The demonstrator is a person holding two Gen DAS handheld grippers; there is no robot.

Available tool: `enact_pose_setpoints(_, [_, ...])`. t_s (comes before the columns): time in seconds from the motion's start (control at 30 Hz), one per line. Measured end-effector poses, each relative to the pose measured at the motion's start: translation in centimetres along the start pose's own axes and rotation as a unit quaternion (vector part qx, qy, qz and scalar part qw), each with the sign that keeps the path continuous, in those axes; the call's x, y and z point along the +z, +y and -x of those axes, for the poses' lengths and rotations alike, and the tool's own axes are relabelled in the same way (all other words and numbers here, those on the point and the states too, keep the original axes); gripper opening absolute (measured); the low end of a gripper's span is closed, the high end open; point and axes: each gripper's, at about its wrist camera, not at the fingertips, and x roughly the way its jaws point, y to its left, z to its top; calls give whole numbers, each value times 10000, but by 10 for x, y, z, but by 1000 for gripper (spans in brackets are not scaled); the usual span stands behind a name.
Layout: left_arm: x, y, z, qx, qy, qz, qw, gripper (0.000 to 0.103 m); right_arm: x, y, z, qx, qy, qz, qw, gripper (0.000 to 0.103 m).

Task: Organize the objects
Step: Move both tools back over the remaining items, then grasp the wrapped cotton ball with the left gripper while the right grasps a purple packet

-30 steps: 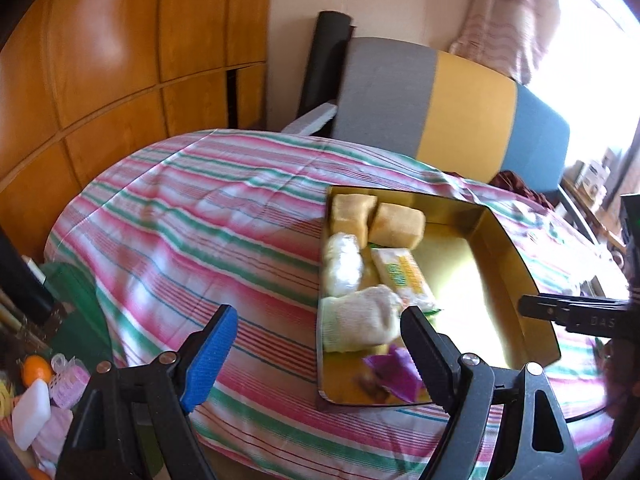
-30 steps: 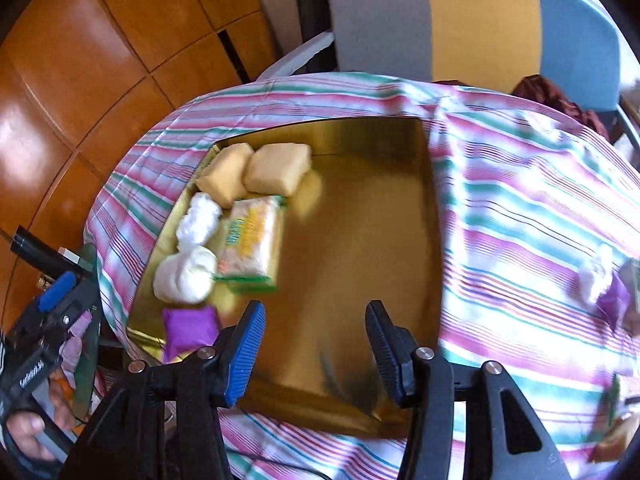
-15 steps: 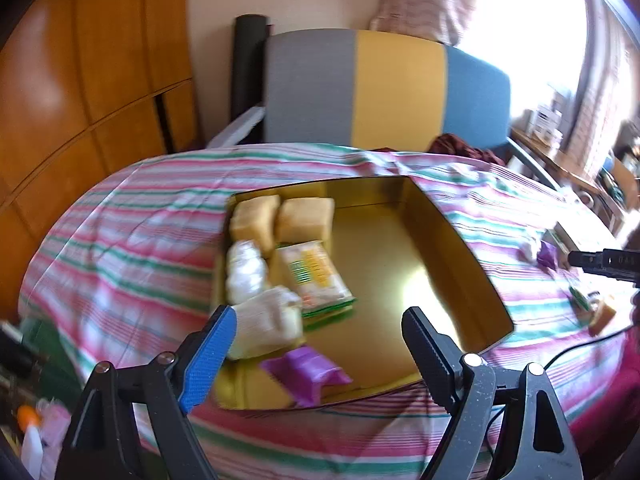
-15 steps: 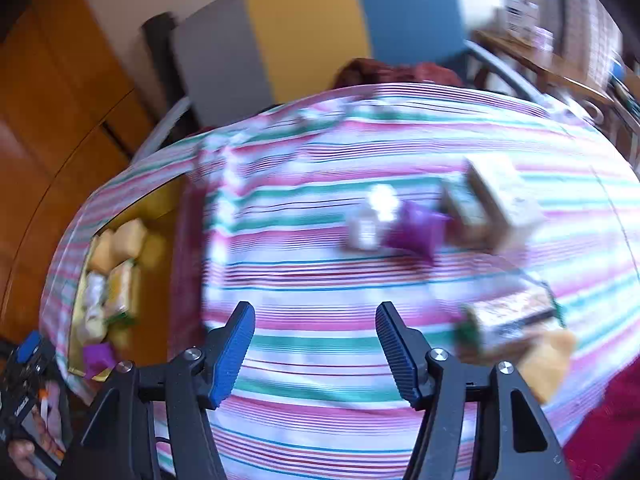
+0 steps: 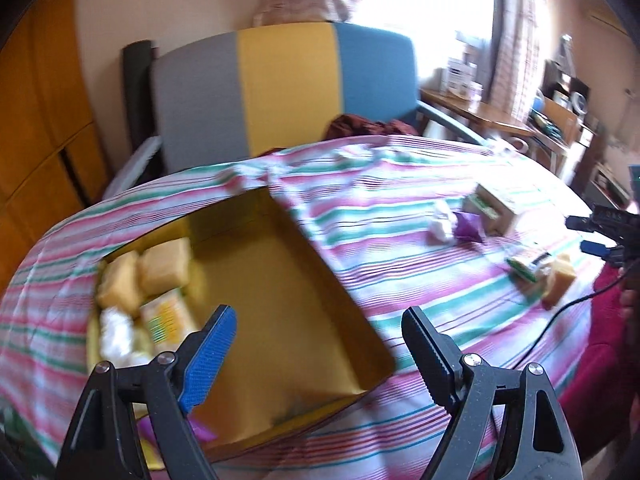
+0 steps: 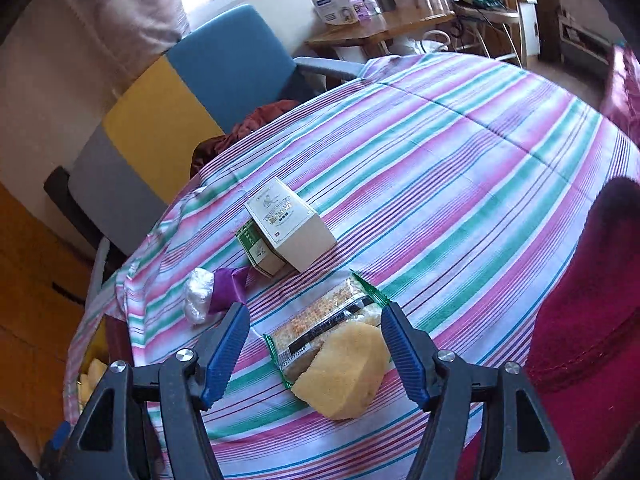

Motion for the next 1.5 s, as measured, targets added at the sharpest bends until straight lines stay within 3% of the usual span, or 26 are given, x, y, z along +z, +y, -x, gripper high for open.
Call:
enact_pose_setpoints(0.4, [22,-76,-55,-565,505,-578,9954,85,-2,-8,-5,426,93,-261,9987,70])
enact_pose_setpoints(0.7, [67,-106,-114,-633,810,-488,9935,73,-1,-19,-6,798,138,-519,9954,70])
enact_pose_setpoints(1.0, [99,-127,-187,-510,1071,-432,9920,73,-1,-18,-10,1020,284,-532,9930,70])
enact_pose_setpoints(1.23, [105,-134,-236,-735,1448,-165,9866,72,-1,-17,-11,1039,332,-527,9926,70])
enact_pose_setpoints(1.27, [104,-134,-241,-720,1496,-145,9860,67,-1,-17,-12,1027,343,-526,9927,70])
enact_pose_setpoints(1.33, [102,-133,-243,-608,1413,-194,9879,38,-1,-16,-13,1003,365,-489,9931,70])
enact_pose_setpoints(1.43, [100,-124,-234,-794,1492,3,9856,36,-1,-11,-15,936,403,-366,9941,70])
enact_pose_setpoints(1.5, [96,-117,-219,-721,1434,26,9870,36,-1,-6,-17,856,456,-261,9949,70])
